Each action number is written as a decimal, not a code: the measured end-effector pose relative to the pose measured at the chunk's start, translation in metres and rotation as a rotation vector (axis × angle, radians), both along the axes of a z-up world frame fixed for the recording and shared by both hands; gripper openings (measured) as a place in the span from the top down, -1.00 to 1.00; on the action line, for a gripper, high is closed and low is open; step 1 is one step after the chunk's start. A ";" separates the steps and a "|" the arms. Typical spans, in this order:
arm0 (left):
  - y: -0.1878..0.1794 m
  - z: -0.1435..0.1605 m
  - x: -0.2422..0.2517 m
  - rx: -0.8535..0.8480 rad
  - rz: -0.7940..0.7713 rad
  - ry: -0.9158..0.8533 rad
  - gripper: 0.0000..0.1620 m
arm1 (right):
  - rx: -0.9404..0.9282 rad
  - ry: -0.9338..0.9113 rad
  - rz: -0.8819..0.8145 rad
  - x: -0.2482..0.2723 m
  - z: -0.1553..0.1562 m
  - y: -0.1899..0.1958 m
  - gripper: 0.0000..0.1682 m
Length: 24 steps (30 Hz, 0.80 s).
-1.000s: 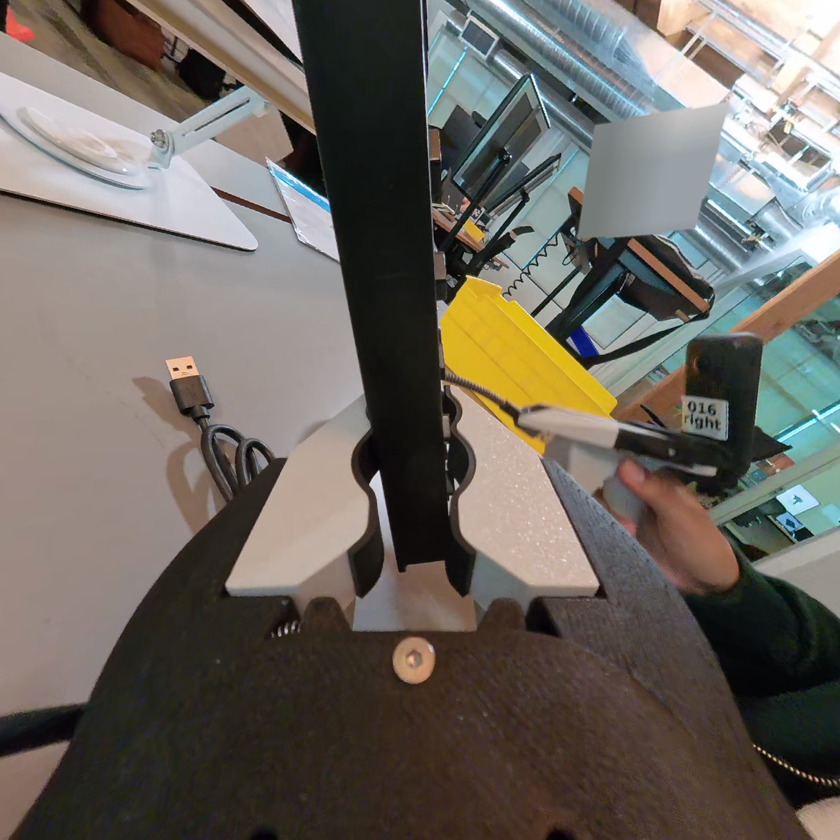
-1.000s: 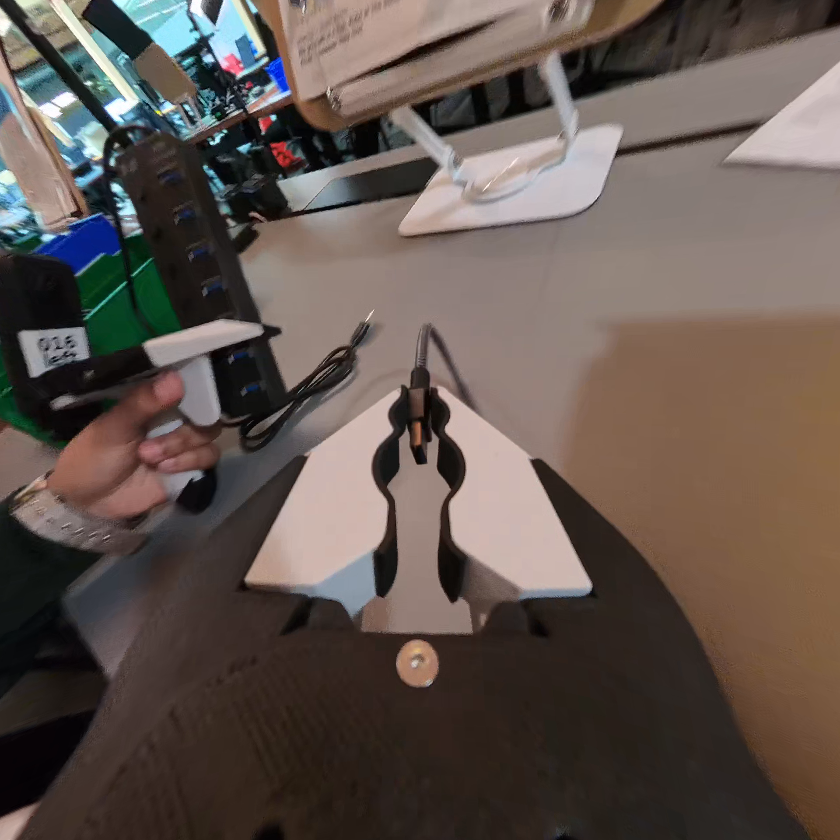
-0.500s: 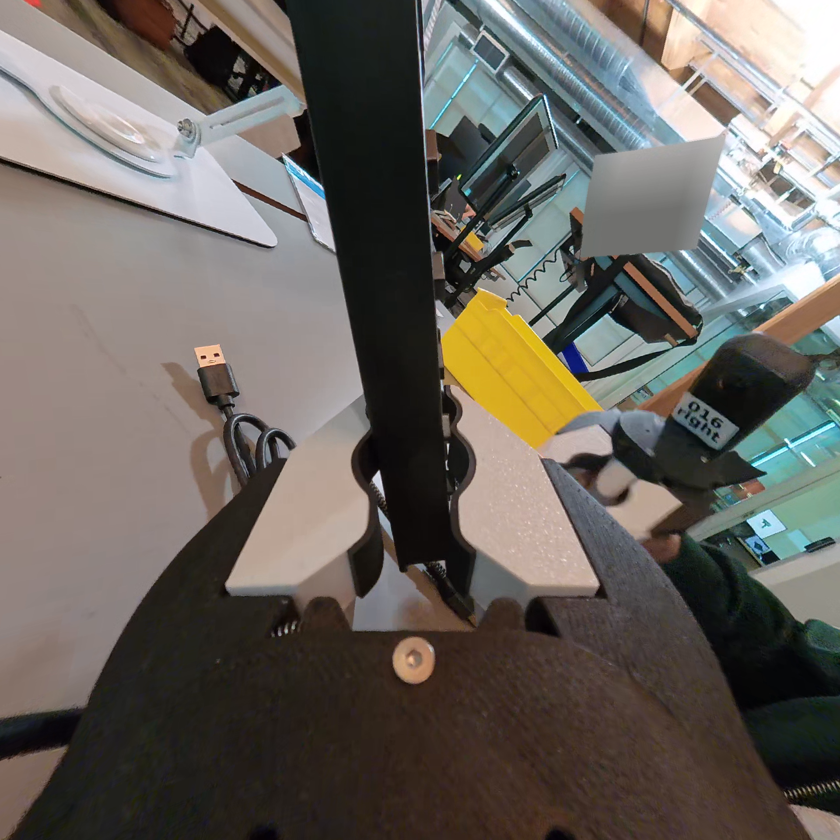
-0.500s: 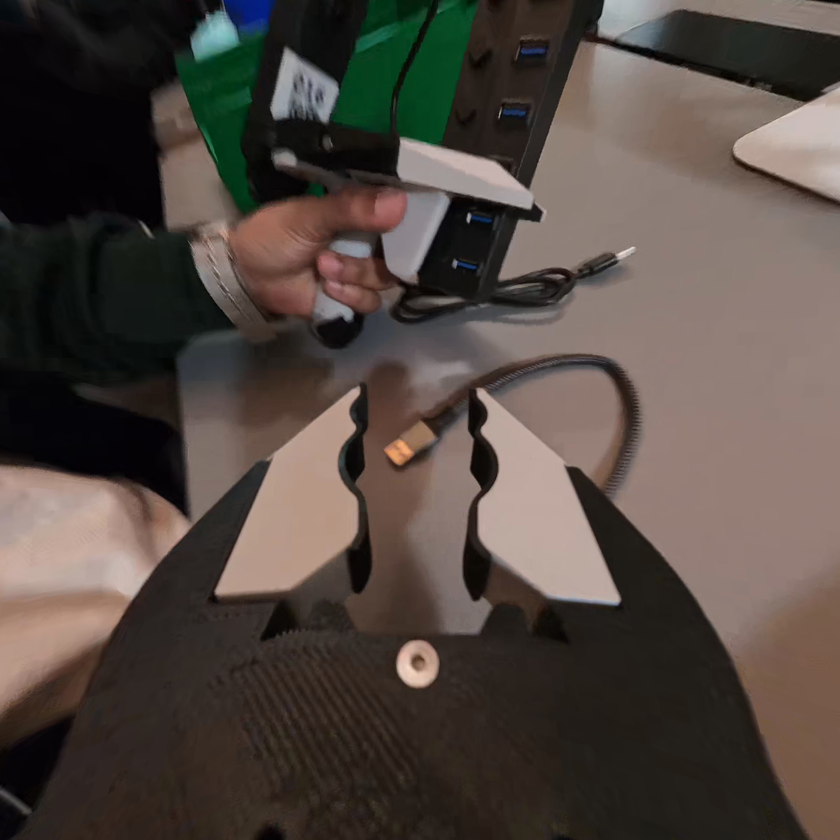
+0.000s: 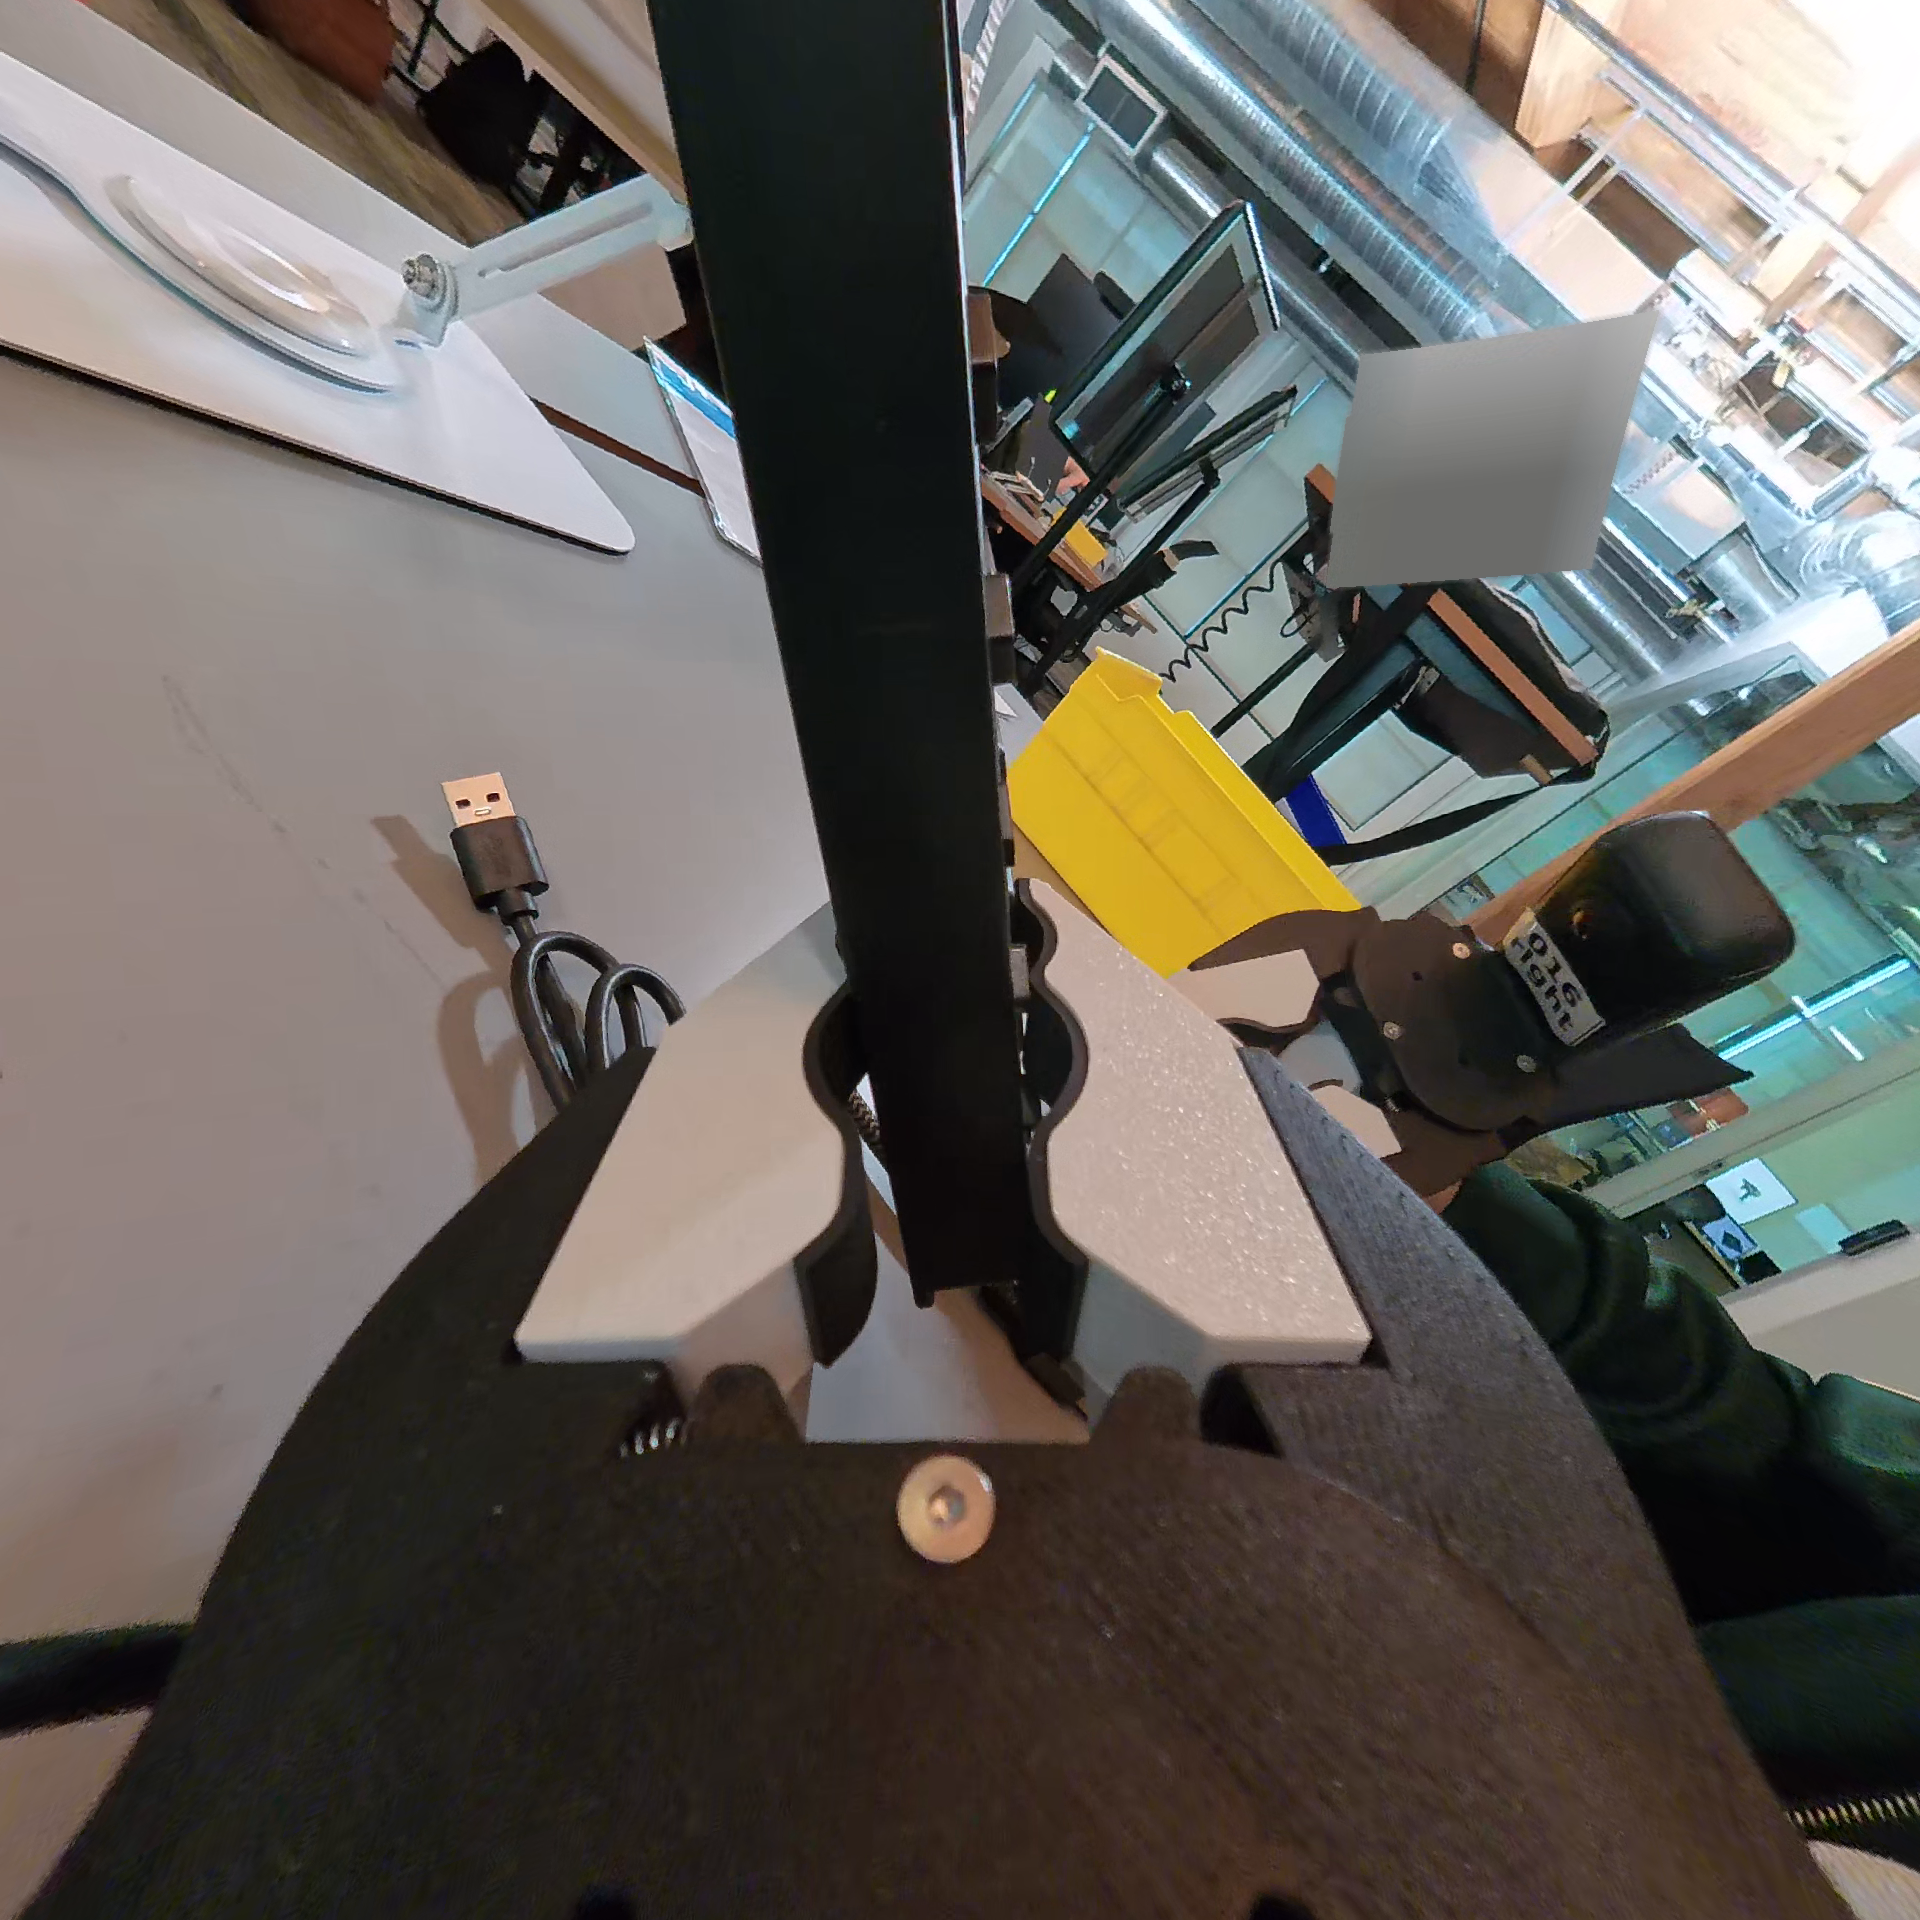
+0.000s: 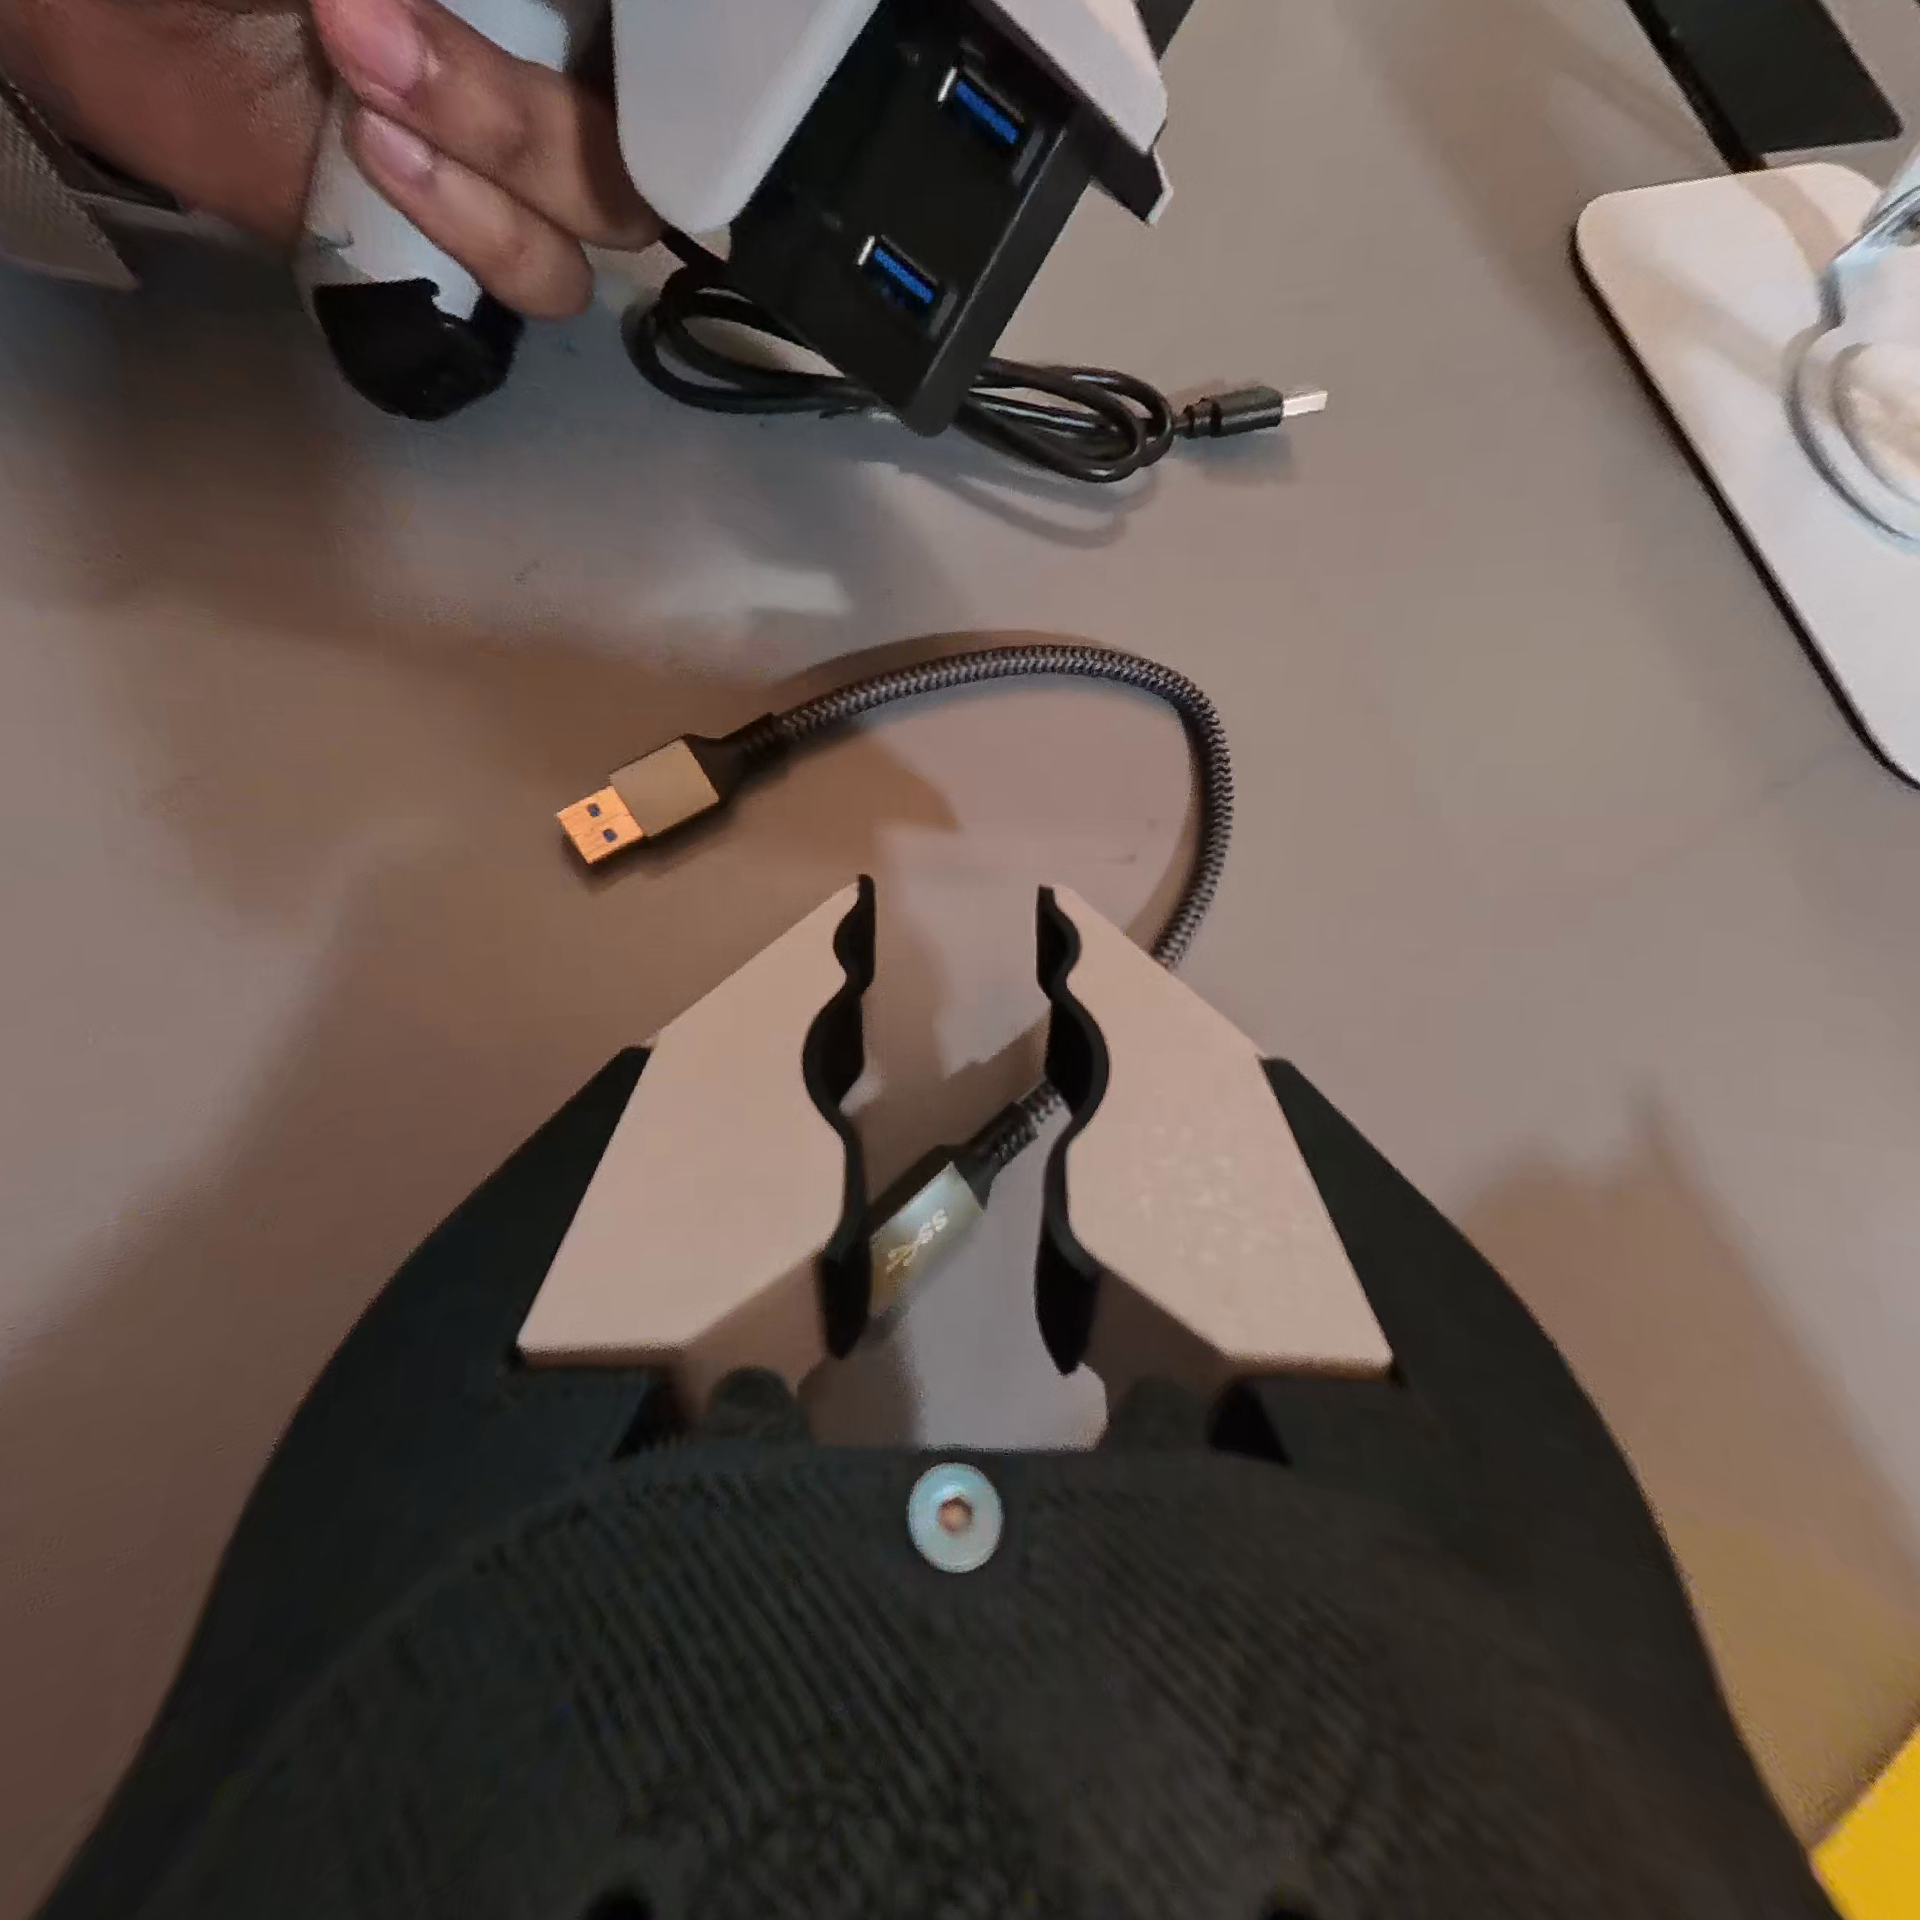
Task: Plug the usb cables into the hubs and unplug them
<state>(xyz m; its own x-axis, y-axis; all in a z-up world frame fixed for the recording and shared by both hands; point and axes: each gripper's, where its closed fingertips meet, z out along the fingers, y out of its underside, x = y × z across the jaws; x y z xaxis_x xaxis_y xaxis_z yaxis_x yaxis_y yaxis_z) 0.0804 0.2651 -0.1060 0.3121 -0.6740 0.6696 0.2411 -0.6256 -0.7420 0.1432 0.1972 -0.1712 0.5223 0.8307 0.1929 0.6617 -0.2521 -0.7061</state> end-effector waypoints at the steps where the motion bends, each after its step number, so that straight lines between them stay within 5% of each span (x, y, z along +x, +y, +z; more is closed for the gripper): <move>1: 0.000 0.000 0.000 -0.002 -0.002 -0.001 0.74 | -0.004 -0.015 -0.008 0.003 -0.002 0.000 0.64; 11: 0.001 -0.002 0.001 0.004 -0.002 0.007 0.74 | 0.055 -0.027 -0.305 0.068 0.008 0.027 0.65; 24: 0.004 0.001 -0.002 0.011 0.000 -0.021 0.73 | 0.016 -0.099 -0.295 0.065 -0.006 0.020 0.66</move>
